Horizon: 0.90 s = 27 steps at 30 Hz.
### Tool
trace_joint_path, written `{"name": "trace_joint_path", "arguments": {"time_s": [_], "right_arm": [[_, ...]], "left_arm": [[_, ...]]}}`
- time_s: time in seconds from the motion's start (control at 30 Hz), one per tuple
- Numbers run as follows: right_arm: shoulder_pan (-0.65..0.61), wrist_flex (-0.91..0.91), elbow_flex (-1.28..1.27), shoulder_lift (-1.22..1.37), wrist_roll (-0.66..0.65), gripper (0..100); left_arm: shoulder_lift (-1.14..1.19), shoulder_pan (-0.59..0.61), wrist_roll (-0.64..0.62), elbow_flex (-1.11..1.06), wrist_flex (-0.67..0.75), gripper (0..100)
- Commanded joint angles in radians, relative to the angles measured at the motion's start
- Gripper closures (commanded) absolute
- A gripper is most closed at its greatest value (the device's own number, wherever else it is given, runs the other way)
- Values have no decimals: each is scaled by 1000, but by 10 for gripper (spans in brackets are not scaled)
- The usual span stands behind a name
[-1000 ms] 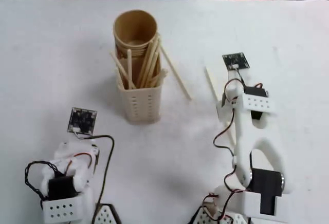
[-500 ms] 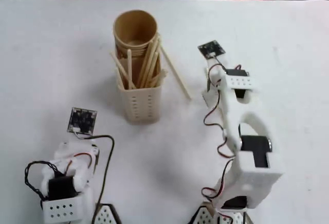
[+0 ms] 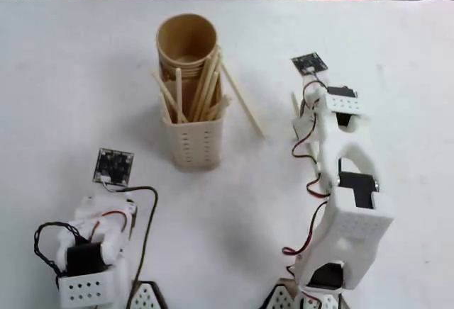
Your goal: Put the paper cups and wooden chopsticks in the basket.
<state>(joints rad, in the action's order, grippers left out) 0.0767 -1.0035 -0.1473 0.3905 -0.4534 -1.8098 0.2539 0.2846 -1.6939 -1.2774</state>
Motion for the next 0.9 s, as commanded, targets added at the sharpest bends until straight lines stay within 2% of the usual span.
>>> {"name": "trace_joint_path", "arguments": {"time_s": [0.0, 0.27, 0.43, 0.57, 0.7, 0.87], "right_arm": [[38, -70, 18, -151, 80, 981], [-5, -249, 12, -719, 201, 981], [-176, -263, -21, -1058, 267, 981], [-366, -199, -31, -1193, 348, 981], [-526, -71, -32, -1198, 410, 981], [-625, 196, -40, -1148, 413, 981]], "left_arm": [[-8, 1, 6, 2, -6, 901], [-8, 1, 6, 2, -6, 901], [-8, 1, 6, 2, -6, 901], [-8, 1, 6, 2, -6, 901], [-8, 1, 6, 2, -6, 901], [-8, 1, 6, 2, -6, 901]]}}
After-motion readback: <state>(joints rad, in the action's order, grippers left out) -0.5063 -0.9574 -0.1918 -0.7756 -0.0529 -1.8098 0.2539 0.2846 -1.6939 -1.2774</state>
